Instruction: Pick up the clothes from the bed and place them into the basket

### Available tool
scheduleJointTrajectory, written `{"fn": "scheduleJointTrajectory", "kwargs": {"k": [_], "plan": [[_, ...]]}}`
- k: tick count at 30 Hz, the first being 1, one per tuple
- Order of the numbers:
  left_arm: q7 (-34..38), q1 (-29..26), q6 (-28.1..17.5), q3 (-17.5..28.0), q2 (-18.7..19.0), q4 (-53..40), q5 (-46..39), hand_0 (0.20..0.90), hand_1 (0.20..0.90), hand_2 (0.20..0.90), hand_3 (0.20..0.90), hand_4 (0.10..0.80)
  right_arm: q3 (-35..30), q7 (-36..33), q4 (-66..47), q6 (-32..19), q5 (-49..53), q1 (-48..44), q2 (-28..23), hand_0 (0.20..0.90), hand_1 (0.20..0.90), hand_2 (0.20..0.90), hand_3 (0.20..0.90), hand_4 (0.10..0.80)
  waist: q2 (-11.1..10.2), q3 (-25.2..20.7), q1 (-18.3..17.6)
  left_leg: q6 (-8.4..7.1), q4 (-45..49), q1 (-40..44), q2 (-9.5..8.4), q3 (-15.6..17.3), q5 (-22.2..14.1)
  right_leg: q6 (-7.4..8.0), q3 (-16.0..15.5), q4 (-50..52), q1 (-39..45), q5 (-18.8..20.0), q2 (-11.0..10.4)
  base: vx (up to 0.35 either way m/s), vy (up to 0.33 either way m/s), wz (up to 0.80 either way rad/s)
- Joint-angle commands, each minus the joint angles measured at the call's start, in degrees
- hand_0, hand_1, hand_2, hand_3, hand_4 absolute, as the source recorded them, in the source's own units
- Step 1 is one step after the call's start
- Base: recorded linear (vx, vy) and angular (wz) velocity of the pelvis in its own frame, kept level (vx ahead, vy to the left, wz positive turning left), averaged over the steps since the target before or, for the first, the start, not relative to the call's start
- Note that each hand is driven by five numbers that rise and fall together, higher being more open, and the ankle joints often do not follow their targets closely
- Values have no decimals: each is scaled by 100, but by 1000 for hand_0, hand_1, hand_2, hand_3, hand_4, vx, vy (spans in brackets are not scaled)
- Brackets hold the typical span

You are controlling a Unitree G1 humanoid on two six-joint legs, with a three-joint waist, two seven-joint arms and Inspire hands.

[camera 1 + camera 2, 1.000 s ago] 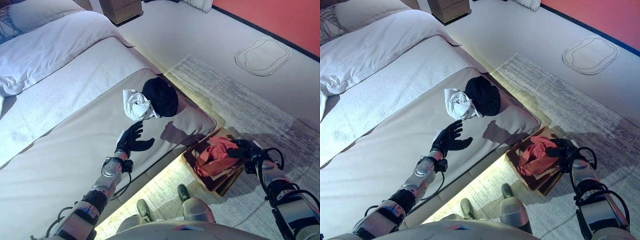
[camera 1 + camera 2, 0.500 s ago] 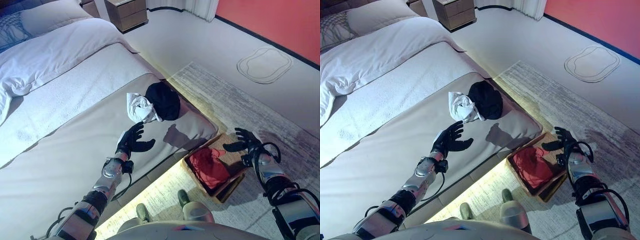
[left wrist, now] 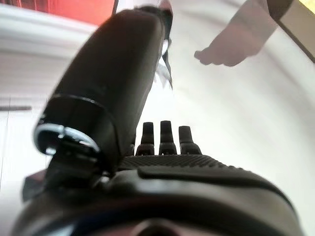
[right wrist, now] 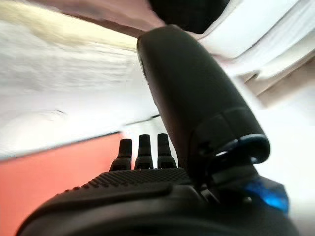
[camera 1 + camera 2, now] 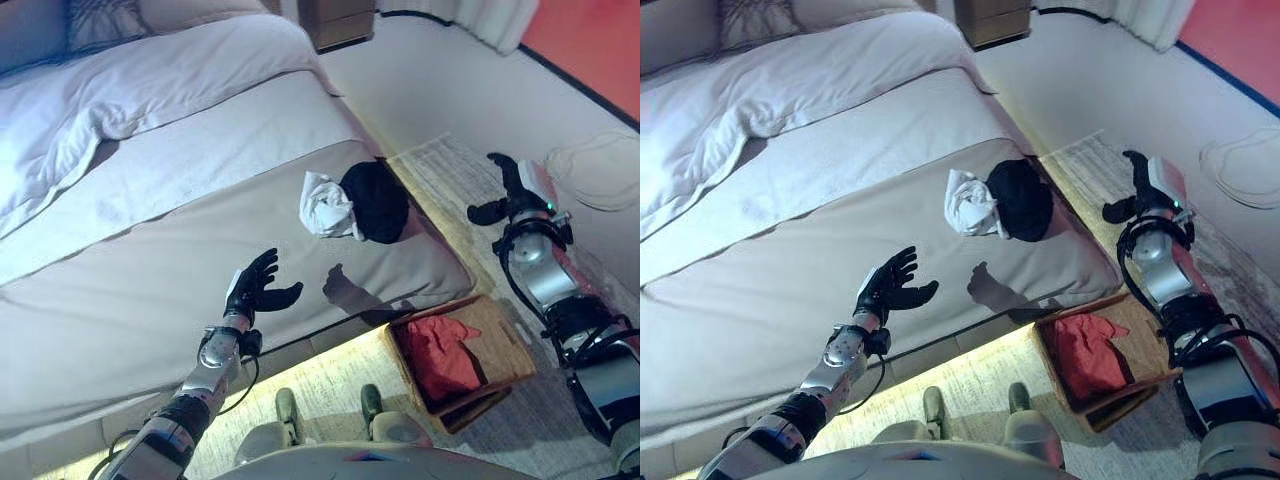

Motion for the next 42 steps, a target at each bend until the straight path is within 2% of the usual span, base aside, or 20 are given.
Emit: {"fn": "scheduleJointTrajectory", "kwargs": {"k": [1,10,20,26,27,32,36,42], "plan": [[-133,-357,-810,76,326,-788,143,900,900,900,900,800,430,-247,-8,-401,-448,-1601,-581,900,900,900,900,800,-188,241,428,-8,1416,-361,-215,-448,-1403,-335,-398,1623,-759,-897,-166,-109,51,37],[-224,-406,-990,20,547,-1209,-278,900,900,900,900,800,1563,-247,410,60,-466,-3145,-564,900,900,900,900,800,25,1012,902,55,2320,-1489,-461,-883,-1455,-606,-815,2717,-1652,-1305,-326,-92,5,35],[-341,-140,-1023,71,768,-1688,-562,900,900,900,900,800,2012,62,677,505,-537,-3874,-461,900,900,900,900,800,212,1621,1310,155,2991,-2369,-733,-1181,-1426,-785,-1065,3672,-2365,-1592,-383,-19,-21,27],[-315,-107,-964,76,869,-2027,-637,900,900,900,900,800,2272,399,829,777,-519,-4095,-359,900,900,900,900,800,267,1632,1465,211,3231,-2986,-811,-1222,-1377,-812,-1120,4064,-2960,-1672,-395,-2,-28,11],[-312,-74,-959,60,882,-2056,-666,900,900,900,900,800,2285,461,871,830,-537,-4076,-337,900,900,900,900,800,264,1632,1487,205,3307,-2962,-824,-1215,-1527,-774,-1073,4155,-2947,-1813,-388,59,-37,12],[-199,-2,-956,19,956,-2272,-661,900,900,900,900,800,2361,759,1328,1076,-660,-4054,-213,900,900,900,900,800,313,1632,1570,257,3488,-3332,-851,-1195,-1533,-789,-1097,4405,-3313,-1855,-413,8,-12,9],[6,-3,-921,0,1061,-2543,-716,900,900,900,900,800,2561,1172,1932,1439,-1125,-4189,-150,900,900,900,900,800,387,1632,1642,298,3700,-3762,-874,-1146,-1535,-775,-1107,4642,-3732,-1870,-435,-19,-16,6],[45,133,-900,2,1277,-3003,-793,900,900,900,900,800,3211,1644,2968,1656,-1890,-4728,-286,900,900,900,900,800,502,1632,1781,405,4028,-4335,-883,-1103,-1581,-758,-1096,4908,-4331,-1846,-429,-43,-15,2]]}}
